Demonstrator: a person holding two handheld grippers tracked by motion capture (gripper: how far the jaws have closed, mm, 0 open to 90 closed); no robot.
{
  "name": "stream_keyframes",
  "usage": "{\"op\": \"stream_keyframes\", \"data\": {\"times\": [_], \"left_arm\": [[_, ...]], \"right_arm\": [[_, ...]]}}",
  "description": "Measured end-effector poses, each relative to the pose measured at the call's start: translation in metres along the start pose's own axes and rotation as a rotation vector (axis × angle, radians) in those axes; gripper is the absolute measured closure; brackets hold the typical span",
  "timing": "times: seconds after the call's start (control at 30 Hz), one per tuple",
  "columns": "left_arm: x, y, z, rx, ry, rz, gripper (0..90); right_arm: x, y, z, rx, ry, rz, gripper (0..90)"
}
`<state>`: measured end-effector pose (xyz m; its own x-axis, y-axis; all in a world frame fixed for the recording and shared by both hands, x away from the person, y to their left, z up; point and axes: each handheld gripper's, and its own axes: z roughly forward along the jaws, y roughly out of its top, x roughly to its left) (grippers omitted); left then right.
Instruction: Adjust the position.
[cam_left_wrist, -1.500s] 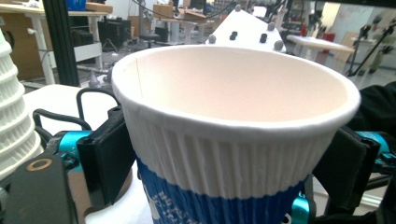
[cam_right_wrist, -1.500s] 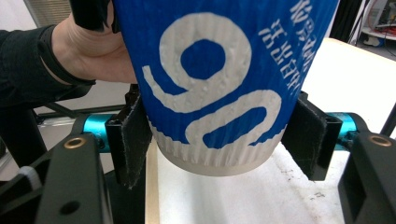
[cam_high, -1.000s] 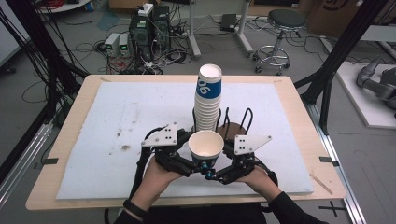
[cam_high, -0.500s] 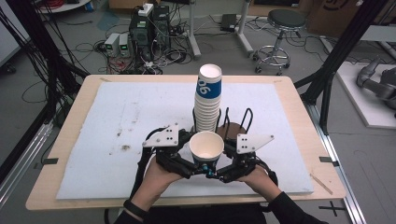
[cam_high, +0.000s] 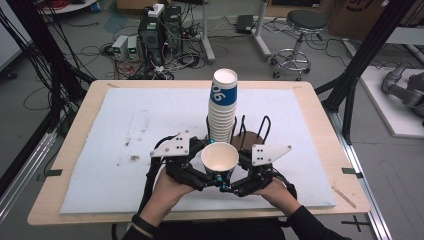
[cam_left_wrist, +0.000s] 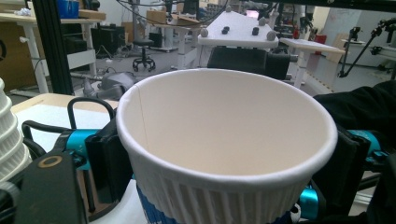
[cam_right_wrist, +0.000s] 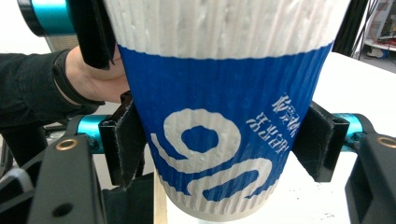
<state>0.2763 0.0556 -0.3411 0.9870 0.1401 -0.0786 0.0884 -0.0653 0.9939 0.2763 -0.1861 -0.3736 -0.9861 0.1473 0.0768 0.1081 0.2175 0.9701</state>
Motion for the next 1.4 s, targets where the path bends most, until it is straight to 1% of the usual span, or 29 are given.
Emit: {"op": "stream_keyframes", "data": {"times": [0.13,0.23,0.3,0.43,0.5,0.57,0.83,0.9,1.1,1.2,1.23,1.3,1.33,1.4], "left_arm": [[0.000,0.000,-0.001,0.004,0.001,0.006,21.6],[0.002,0.000,-0.002,0.008,0.003,0.010,21.6],[0.003,-0.001,-0.004,0.007,0.008,0.008,21.6],[0.006,-0.002,-0.009,0.012,0.025,0.008,21.5],[0.007,-0.002,-0.012,0.015,0.032,0.009,21.5],[0.009,-0.003,-0.014,0.021,0.046,0.012,21.5],[0.013,-0.007,-0.023,0.046,0.081,0.015,21.5],[0.013,-0.008,-0.027,0.051,0.087,0.019,21.5],[0.017,-0.008,-0.036,0.050,0.116,0.017,21.3],[0.020,-0.007,-0.040,0.020,0.116,0.005,21.3],[0.020,-0.006,-0.040,0.017,0.119,0.008,21.2],[0.020,-0.005,-0.041,0.027,0.124,0.016,21.2],[0.021,-0.005,-0.041,0.024,0.123,0.015,21.2],[0.021,-0.005,-0.041,0.026,0.122,0.017,21.2]], "right_arm": [[0.000,0.000,-0.001,0.004,-0.005,-0.008,27.2],[-0.001,0.000,-0.001,0.011,-0.017,-0.015,24.3],[-0.001,0.000,-0.002,0.016,-0.026,-0.010,21.6],[-0.004,0.000,-0.006,0.028,-0.036,-0.012,20.8],[-0.005,0.000,-0.010,0.034,-0.051,-0.019,20.4],[-0.007,0.000,-0.014,0.038,-0.065,-0.014,20.3],[-0.014,-0.001,-0.029,0.028,-0.123,-0.003,20.3],[-0.016,-0.001,-0.033,0.030,-0.138,0.002,20.3],[-0.021,-0.003,-0.049,0.029,-0.221,0.008,20.3],[-0.025,-0.005,-0.060,0.016,-0.270,0.013,20.3],[-0.026,-0.006,-0.064,0.012,-0.283,0.013,20.2],[-0.028,-0.007,-0.069,0.008,-0.301,0.011,20.1],[-0.029,-0.007,-0.072,0.005,-0.315,0.013,20.1],[-0.031,-0.008,-0.076,0.000,-0.324,0.028,20.0]]}}
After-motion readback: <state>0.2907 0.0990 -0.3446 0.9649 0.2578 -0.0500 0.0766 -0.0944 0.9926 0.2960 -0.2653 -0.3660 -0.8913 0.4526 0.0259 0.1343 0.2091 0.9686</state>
